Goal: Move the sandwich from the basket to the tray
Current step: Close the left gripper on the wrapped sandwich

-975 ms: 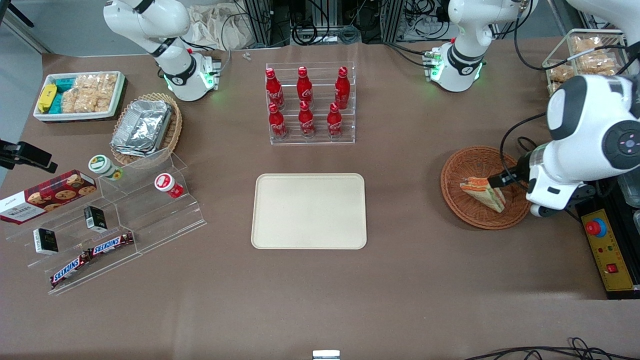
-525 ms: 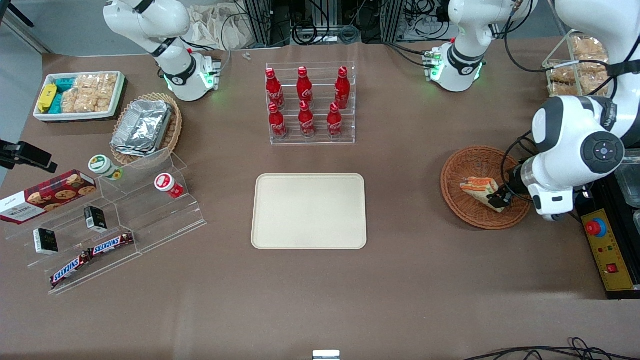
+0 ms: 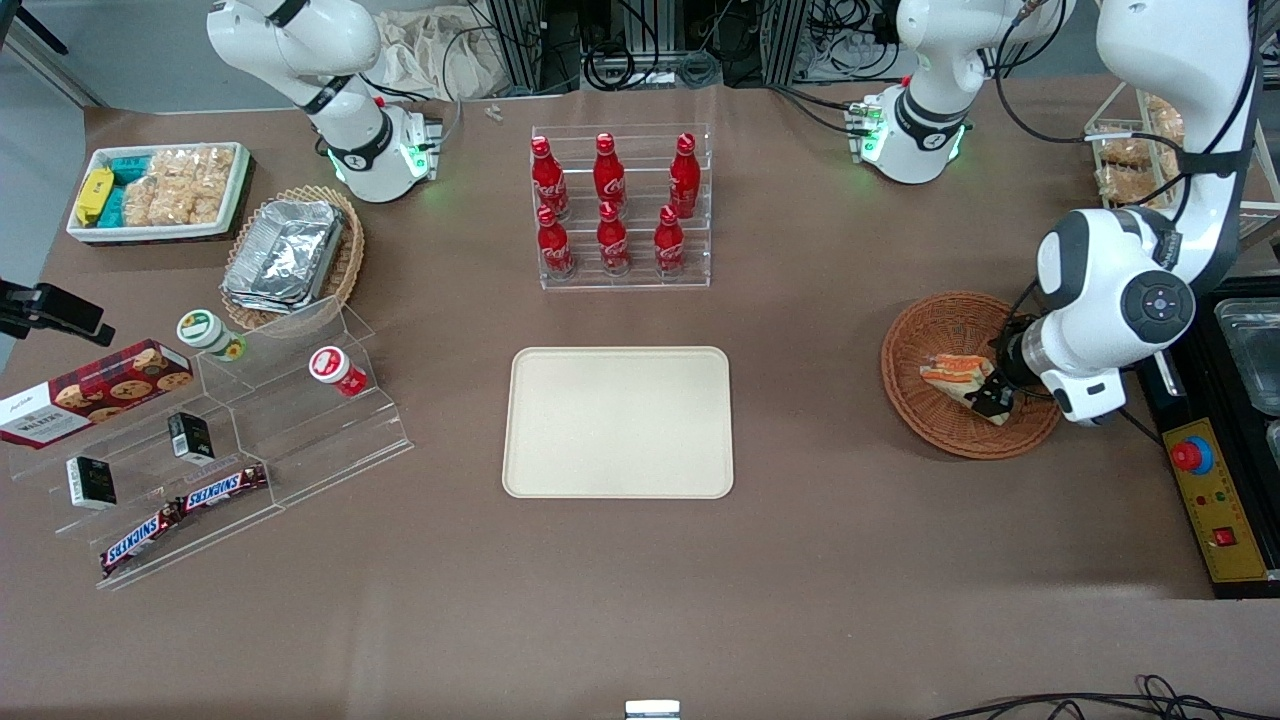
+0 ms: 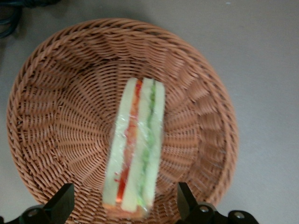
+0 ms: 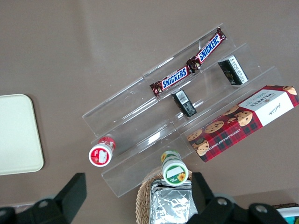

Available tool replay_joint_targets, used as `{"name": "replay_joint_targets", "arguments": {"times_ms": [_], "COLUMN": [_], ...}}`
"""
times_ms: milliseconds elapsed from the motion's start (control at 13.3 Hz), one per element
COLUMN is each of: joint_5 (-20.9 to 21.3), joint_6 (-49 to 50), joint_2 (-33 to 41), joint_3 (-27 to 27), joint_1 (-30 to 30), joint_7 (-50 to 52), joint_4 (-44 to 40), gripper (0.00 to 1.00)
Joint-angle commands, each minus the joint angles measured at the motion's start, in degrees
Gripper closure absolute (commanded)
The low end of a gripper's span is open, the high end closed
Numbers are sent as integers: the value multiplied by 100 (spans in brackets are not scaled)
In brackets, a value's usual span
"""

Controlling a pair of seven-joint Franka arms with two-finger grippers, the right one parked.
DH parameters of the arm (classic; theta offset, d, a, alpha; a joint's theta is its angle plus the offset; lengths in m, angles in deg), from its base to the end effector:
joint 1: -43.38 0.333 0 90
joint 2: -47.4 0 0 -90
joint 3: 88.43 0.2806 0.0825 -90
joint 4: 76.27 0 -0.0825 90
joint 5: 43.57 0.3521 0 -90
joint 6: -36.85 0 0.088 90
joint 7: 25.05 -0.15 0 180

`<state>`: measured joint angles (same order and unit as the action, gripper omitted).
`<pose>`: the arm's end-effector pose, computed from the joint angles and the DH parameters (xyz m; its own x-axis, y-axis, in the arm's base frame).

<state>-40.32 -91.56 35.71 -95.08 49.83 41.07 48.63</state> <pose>0.5055 0.0006 0.2317 0.4391 0.8974 -0.0427 0.8875 -0.4406 -0.1350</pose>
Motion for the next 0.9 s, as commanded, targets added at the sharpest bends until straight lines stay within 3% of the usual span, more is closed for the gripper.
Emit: {"name": "replay_joint_targets", "arguments": {"times_ms": [0, 525, 600, 750, 825], "joint_5": [44, 44, 53, 53, 53], "joint_6": [-97, -334, -334, -325, -308], "joint_2": [27, -333, -351, -351, -343], "joint_3": [32, 41, 41, 41, 41], "joint_1": [31, 31, 31, 31, 31], "joint_7": [138, 568, 568, 577, 586], "joint_4": [166, 158, 149, 140, 123], "gripper": [1, 2, 24, 85, 100]}}
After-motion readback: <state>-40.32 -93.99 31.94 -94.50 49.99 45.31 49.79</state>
